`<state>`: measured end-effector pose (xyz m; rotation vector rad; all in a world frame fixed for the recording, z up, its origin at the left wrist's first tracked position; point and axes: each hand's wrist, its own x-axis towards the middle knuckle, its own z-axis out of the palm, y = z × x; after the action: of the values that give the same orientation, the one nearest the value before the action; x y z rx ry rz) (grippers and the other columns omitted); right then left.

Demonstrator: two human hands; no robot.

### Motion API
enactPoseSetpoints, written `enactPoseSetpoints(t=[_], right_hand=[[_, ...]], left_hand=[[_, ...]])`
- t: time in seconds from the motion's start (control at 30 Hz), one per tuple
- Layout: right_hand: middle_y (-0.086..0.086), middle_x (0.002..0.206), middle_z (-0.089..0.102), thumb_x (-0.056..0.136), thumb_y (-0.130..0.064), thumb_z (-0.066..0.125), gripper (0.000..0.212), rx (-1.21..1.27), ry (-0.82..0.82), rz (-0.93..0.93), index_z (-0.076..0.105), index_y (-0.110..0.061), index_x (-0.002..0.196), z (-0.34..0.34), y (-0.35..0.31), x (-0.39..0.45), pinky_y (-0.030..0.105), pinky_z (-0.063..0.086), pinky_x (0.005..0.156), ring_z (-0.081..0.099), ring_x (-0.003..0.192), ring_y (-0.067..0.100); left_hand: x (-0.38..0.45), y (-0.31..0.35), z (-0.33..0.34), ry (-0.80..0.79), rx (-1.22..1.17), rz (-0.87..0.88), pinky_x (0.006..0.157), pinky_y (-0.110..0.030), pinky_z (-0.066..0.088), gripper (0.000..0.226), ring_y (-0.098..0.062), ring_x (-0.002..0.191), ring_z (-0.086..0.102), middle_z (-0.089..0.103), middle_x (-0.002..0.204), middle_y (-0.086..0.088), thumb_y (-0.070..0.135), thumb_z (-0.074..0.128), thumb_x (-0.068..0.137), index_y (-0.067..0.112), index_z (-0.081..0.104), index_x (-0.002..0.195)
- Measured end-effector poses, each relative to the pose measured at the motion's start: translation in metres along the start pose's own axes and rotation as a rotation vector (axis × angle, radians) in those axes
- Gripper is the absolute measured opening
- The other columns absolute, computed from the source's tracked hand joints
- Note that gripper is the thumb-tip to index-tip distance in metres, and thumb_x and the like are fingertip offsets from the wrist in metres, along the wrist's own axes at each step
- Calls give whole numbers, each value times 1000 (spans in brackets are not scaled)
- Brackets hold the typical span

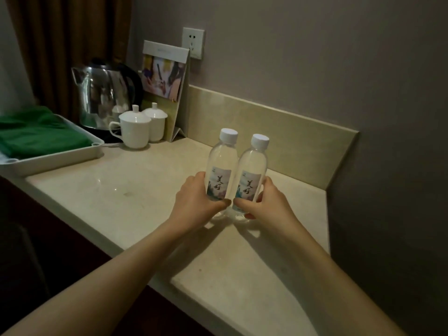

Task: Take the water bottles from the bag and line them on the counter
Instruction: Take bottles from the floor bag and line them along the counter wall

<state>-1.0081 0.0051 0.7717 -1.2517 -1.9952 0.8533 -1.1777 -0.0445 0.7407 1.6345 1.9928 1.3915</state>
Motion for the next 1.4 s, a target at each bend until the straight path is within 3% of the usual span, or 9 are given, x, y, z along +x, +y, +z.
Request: enactPoseSetpoints(t=[0.13, 0.3, 0.57, 0.77, 0.87, 1.1, 1.4], right_hand=[[0, 114, 59, 58, -50, 80, 70, -56, 24, -4, 44, -32, 115, 26, 0, 39, 42, 60, 76, 65, 97, 20], [-2, 116, 61, 70, -38, 82, 60, -1, 46, -20, 45, -28, 115, 50, -5, 79, 46, 59, 82, 64, 104, 22], [-2, 114, 61, 73, -34, 81, 56, 13, 121, -6, 45, -26, 115, 79, -18, 131, 46, 59, 81, 64, 101, 20], [4, 117, 55, 80, -31, 76, 55, -55, 232, 48, 47, -12, 122, 104, -30, 171, 28, 46, 81, 58, 107, 21], [6, 120, 54, 81, -32, 75, 53, -97, 271, 118, 47, -10, 120, 121, -38, 196, 32, 47, 85, 56, 112, 24], [11, 125, 55, 83, -30, 73, 49, -138, 356, 199, 45, -9, 118, 152, -49, 243, 34, 45, 87, 55, 116, 29], [14, 125, 57, 85, -38, 70, 54, -220, 418, 241, 42, -9, 121, 170, -50, 278, 36, 46, 82, 58, 113, 34]], left_hand=[[28, -11, -6, 44, 63, -35, 80, -33, 57, 58, -15, 97, 62, 63, 108, 3, 40, 84, 70, 22, 56, 116], [62, -30, -4, 88, 52, -111, 83, -33, 57, 56, -17, 104, 64, 65, 116, 4, 36, 82, 74, 23, 54, 121], [115, -59, -7, 93, 103, -96, 82, -40, 58, 54, -18, 98, 65, 65, 109, 3, 43, 80, 73, 23, 54, 116], [167, -93, -5, 78, 99, -109, 84, -36, 58, 59, -18, 103, 63, 61, 115, 1, 43, 82, 72, 22, 51, 118], [194, -109, -6, 50, 65, -136, 85, -41, 59, 60, -21, 106, 64, 62, 116, -1, 41, 83, 71, 21, 50, 117], [242, -128, -11, 46, 118, -154, 82, -46, 56, 55, -24, 102, 63, 63, 111, 0, 58, 73, 75, 24, 49, 111], [279, -139, -9, -4, 178, -119, 84, -42, 48, 53, -31, 113, 60, 60, 122, -8, 48, 69, 85, 15, 49, 121]])
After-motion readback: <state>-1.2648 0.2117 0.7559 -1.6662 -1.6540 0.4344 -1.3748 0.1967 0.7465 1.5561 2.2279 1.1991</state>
